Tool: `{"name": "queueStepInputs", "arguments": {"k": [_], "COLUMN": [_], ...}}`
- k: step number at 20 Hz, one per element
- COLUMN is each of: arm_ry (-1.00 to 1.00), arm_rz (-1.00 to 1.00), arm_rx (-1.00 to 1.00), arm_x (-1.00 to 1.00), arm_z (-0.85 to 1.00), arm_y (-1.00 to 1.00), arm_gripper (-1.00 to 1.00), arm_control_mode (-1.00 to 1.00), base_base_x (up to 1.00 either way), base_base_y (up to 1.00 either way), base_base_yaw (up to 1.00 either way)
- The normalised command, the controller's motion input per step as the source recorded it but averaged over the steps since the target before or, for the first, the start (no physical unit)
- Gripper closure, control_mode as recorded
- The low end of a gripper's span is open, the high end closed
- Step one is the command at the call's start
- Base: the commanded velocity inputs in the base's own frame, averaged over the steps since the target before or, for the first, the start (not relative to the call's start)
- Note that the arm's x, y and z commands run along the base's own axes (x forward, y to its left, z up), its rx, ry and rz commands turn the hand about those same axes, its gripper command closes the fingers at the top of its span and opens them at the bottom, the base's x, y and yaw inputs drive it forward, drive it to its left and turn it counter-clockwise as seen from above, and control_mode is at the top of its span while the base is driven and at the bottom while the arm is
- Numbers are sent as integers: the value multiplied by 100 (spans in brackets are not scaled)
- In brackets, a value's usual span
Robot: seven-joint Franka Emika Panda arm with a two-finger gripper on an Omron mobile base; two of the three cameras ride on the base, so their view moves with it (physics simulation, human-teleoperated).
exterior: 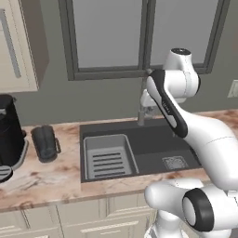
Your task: Turn on the sink faucet and place the jug under the water for a few seconds to fill it up.
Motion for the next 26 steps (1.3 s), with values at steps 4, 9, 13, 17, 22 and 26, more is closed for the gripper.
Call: {"name": "queueStepInputs", "arguments": {"k": [4,9,13,17,22,26], "arm_ry": [0,0,0,0,0,0], "arm_rz": [0,0,0,0,0,0], "arm_rx": [0,0,0,0,0,0], "arm_x": [0,0,0,0,0,0], "arm_z": [0,0,0,0,0,0], "arm_y": [0,0,0,0,0,0], "arm_gripper": [-100,-100,-100,-100,-100,-100], "arm_control_mode": [100,100,100,100,100,100], "base_base_x": [0,1,3,17,19,11], "base_base_y": [-52,-20,0,0,0,0], "base_base_yaw": [14,3,-5,-13,-15,-11]}}
